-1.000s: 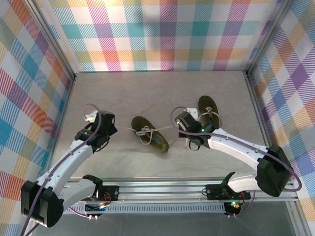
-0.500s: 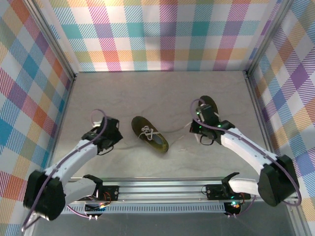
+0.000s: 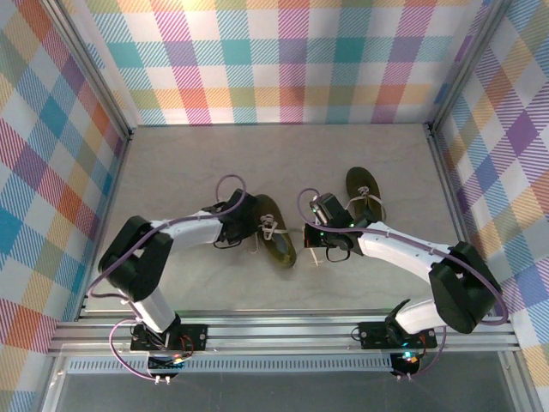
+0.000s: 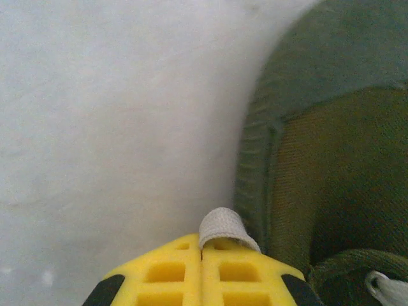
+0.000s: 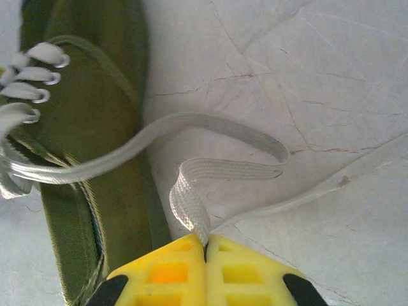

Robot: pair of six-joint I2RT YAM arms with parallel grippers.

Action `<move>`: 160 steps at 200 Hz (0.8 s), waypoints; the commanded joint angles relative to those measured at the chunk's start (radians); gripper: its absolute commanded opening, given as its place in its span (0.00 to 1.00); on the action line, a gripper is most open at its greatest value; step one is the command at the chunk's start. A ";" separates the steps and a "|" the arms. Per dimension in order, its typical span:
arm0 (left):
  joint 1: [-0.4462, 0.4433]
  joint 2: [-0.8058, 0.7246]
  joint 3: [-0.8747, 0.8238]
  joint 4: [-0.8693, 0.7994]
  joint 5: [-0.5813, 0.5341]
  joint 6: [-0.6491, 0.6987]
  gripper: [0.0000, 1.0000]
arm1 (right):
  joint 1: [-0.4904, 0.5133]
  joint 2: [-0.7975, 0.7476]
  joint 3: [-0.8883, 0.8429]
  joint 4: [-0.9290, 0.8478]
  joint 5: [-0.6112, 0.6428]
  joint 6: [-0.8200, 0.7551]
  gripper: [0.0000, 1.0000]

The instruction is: Tie the shoes

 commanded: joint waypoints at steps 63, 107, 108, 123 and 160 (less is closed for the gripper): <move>0.089 -0.192 0.067 -0.170 -0.149 0.097 0.00 | -0.010 -0.167 0.057 -0.202 0.446 0.006 0.00; 0.284 -0.497 0.043 -0.356 -0.230 0.162 0.00 | -0.220 -0.326 0.099 -0.345 0.611 0.066 0.00; 0.288 -0.501 0.043 -0.358 -0.231 0.163 0.00 | -0.225 -0.327 0.098 -0.344 0.611 0.065 0.00; 0.331 -0.538 0.055 -0.385 -0.235 0.179 0.00 | -0.311 -0.367 0.088 -0.335 0.591 0.061 0.00; 0.422 -0.533 0.082 -0.394 -0.205 0.186 0.00 | -0.479 -0.370 0.096 -0.338 0.518 0.053 0.00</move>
